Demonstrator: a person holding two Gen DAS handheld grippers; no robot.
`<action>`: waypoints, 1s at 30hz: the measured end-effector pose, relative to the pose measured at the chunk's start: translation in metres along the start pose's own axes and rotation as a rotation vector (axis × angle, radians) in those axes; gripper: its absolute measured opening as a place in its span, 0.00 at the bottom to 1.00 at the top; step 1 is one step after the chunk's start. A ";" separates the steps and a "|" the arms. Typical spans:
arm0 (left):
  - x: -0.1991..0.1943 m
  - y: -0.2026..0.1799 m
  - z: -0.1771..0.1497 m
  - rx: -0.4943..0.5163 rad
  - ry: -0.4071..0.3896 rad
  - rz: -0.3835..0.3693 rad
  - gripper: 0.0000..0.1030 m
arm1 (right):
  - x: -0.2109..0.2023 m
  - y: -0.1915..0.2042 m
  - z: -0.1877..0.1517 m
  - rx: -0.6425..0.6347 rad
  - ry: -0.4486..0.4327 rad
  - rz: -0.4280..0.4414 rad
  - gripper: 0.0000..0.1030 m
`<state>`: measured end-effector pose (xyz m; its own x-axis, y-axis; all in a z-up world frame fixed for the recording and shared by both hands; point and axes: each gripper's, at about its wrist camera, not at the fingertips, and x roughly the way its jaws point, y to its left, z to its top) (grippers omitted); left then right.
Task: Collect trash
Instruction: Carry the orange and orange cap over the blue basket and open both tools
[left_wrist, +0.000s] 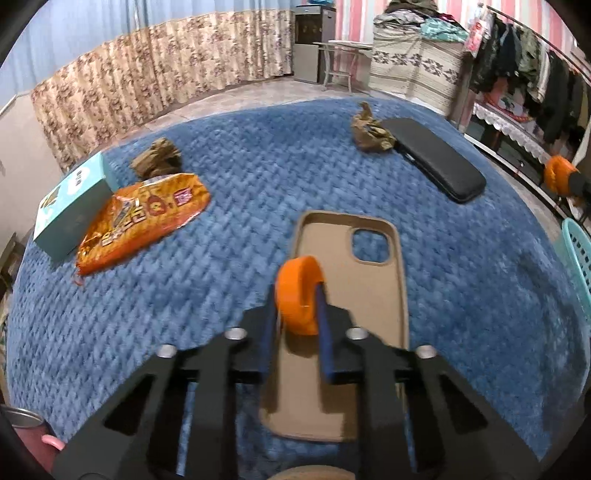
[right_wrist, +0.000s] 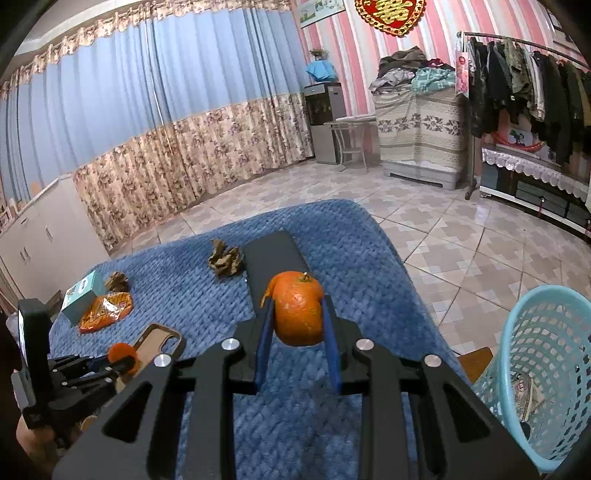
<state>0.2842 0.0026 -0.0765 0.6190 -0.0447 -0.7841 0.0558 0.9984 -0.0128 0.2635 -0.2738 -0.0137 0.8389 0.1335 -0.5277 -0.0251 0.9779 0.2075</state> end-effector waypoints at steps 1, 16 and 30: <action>0.000 0.002 -0.001 -0.011 0.001 -0.007 0.09 | -0.001 -0.002 0.001 0.004 -0.003 -0.003 0.25; -0.041 -0.044 0.026 0.093 -0.155 -0.005 0.09 | -0.035 -0.063 0.006 0.046 -0.065 -0.124 0.25; -0.085 -0.205 0.076 0.190 -0.322 -0.249 0.09 | -0.106 -0.151 0.009 0.107 -0.162 -0.329 0.25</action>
<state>0.2795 -0.2011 0.0403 0.7790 -0.3219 -0.5381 0.3583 0.9328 -0.0394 0.1835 -0.4367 0.0178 0.8681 -0.2201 -0.4449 0.3094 0.9408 0.1383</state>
